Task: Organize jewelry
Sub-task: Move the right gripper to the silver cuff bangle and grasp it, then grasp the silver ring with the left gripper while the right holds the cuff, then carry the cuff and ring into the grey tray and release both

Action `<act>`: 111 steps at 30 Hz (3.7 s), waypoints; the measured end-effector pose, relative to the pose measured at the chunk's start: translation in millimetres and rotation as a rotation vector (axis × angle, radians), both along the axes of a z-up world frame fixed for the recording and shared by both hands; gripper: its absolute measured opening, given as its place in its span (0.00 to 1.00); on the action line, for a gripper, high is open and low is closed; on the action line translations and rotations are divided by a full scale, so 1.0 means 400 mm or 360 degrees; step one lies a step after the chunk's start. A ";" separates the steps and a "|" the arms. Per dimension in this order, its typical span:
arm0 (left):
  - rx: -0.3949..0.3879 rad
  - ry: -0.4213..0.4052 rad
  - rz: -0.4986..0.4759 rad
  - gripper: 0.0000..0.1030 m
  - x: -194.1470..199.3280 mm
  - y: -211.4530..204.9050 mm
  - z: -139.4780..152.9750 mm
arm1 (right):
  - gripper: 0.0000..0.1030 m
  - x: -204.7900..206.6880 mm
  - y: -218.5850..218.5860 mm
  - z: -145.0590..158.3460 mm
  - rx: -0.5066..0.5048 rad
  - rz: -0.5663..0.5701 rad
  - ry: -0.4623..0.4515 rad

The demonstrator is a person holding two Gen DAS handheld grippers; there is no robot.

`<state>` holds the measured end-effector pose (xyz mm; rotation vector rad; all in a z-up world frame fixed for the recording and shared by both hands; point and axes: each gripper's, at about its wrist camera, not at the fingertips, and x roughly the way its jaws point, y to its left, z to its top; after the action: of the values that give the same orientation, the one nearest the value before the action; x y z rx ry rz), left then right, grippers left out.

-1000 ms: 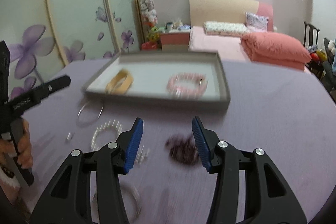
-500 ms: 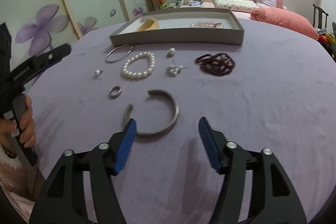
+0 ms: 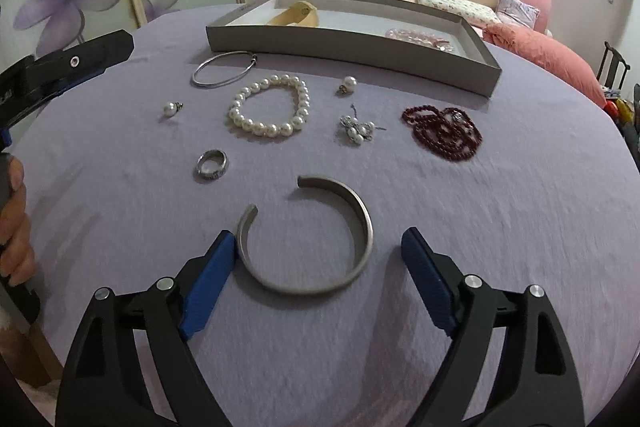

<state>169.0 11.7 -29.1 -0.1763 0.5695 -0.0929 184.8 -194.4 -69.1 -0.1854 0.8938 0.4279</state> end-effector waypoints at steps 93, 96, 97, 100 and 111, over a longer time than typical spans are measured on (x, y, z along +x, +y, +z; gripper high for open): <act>0.0008 0.0075 0.0015 0.21 -0.002 0.000 0.085 | 0.65 -0.018 -0.193 0.207 0.0324 -0.0307 -0.0487; 0.0010 -0.0008 0.0036 0.21 0.008 0.009 0.124 | 0.65 -0.004 -0.191 0.243 0.0348 -0.0320 -0.0575; 0.0009 -0.0027 0.0037 0.21 0.011 0.010 0.134 | 0.65 0.003 -0.190 0.256 0.0357 -0.0326 -0.0607; 0.0011 -0.0092 0.0036 0.21 0.022 0.008 0.164 | 0.65 0.018 -0.184 0.281 0.0388 -0.0330 -0.0668; 0.0035 -0.0228 -0.0025 0.21 0.123 -0.035 0.217 | 0.65 0.096 -0.158 0.342 0.0489 -0.0321 -0.0822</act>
<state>218.1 -2.4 57.8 -0.1428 0.4292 -0.1135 223.1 -257.6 67.8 0.0773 0.3275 0.3030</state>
